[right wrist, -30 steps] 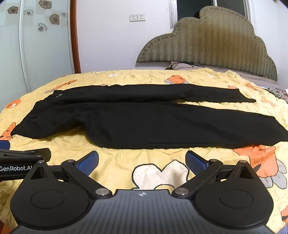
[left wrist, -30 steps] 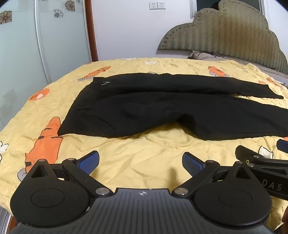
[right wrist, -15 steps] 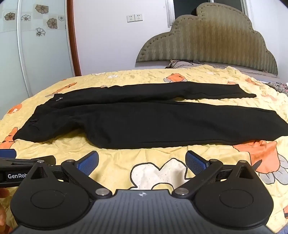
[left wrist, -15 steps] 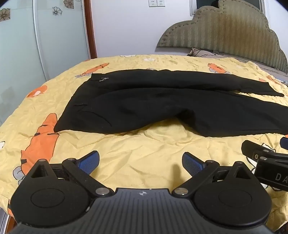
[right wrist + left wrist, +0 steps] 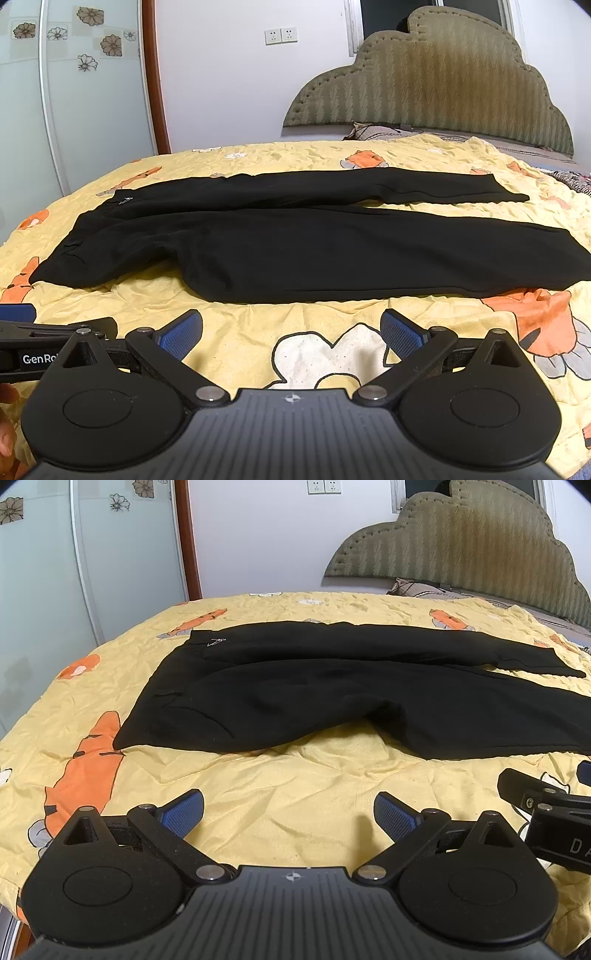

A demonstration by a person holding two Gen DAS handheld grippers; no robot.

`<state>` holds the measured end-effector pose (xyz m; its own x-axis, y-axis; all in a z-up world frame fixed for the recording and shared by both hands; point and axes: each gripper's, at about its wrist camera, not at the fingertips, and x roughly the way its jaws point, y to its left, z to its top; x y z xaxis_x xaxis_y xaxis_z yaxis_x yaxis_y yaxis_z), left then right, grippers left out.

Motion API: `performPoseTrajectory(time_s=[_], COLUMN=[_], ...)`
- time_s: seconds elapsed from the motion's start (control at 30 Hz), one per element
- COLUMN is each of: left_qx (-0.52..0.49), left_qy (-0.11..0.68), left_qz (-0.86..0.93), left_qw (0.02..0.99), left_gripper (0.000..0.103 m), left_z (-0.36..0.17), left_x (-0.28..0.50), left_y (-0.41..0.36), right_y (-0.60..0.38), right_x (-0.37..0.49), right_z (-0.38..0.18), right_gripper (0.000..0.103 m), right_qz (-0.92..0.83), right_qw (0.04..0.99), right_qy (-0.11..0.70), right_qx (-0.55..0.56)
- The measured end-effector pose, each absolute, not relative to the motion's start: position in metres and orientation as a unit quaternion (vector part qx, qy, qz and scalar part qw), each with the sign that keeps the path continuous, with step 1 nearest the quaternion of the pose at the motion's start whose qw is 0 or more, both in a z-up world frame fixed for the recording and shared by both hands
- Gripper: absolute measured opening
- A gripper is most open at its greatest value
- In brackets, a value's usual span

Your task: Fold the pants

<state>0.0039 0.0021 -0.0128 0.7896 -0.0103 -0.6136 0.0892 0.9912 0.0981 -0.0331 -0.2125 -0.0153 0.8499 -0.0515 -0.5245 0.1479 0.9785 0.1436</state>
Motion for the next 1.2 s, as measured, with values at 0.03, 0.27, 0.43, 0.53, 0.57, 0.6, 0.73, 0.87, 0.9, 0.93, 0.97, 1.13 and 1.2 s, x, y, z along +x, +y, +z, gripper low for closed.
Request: performPoseTrajectory(time_s=[0.03,0.27,0.43,0.53,0.57,0.6,0.73,0.87,0.9,0.93,0.97,1.13,1.2], left_qx=[0.062,0.064,0.064,0.065,0.065,0.065,0.065,0.065,0.065,0.065,0.066,0.065,0.065], left_qy=[0.323,0.322,0.322,0.322,0.322,0.321,0.321,0.32,0.32,0.32,0.321,0.32,0.32], left_qz=[-0.027,-0.028,-0.027,-0.027,-0.027,-0.028,-0.028,-0.028,-0.028,-0.028,-0.028,-0.028,-0.028], left_qw=[0.944,0.944,0.944,0.944,0.944,0.944,0.944,0.945,0.945,0.945,0.945,0.945,0.945], left_gripper=[0.1,0.1,0.1,0.1,0.1,0.1,0.1,0.1,0.1,0.1,0.1,0.1,0.1], left_z=[-0.0127,-0.0132,-0.0132,-0.0131,-0.0131,-0.0132,-0.0134,-0.0133,-0.0133,-0.0134,-0.0134,-0.0134,-0.0135], left_x=[0.0037,0.0037,0.0038,0.0039,0.0039,0.004,0.0039,0.0036,0.0036,0.0037,0.0037,0.0036,0.0036], left_y=[0.0023,0.0013,0.0012,0.001,0.001,0.0008,0.0004,0.0005,0.0005,0.0005,0.0004,0.0004,0.0003], right_y=[-0.2126,-0.2117,-0.2121,-0.2122,-0.212,-0.2119,-0.2118,-0.2122,-0.2121,-0.2121,-0.2126,-0.2126,-0.2122], right_x=[-0.0335,-0.0328,-0.0331,-0.033,-0.0327,-0.0328,-0.0327,-0.0332,-0.0332,-0.0333,-0.0337,-0.0346,-0.0355], right_z=[-0.0154,-0.0151,-0.0147,-0.0147,-0.0146,-0.0145,-0.0146,-0.0141,-0.014,-0.0139,-0.0142,-0.0132,-0.012], right_gripper=[0.103,0.103,0.103,0.103,0.103,0.103,0.103,0.103,0.103,0.103,0.103,0.103,0.103], right_qz=[-0.051,-0.048,-0.048,-0.048,-0.048,-0.048,-0.048,-0.048,-0.048,-0.048,-0.047,-0.047,-0.044], right_qw=[0.957,0.958,0.958,0.958,0.958,0.958,0.958,0.958,0.958,0.958,0.958,0.959,0.96], right_qy=[0.269,0.27,0.269,0.269,0.269,0.269,0.269,0.268,0.268,0.268,0.267,0.266,0.263], right_qx=[0.09,0.089,0.091,0.09,0.091,0.091,0.091,0.092,0.092,0.092,0.092,0.091,0.09])
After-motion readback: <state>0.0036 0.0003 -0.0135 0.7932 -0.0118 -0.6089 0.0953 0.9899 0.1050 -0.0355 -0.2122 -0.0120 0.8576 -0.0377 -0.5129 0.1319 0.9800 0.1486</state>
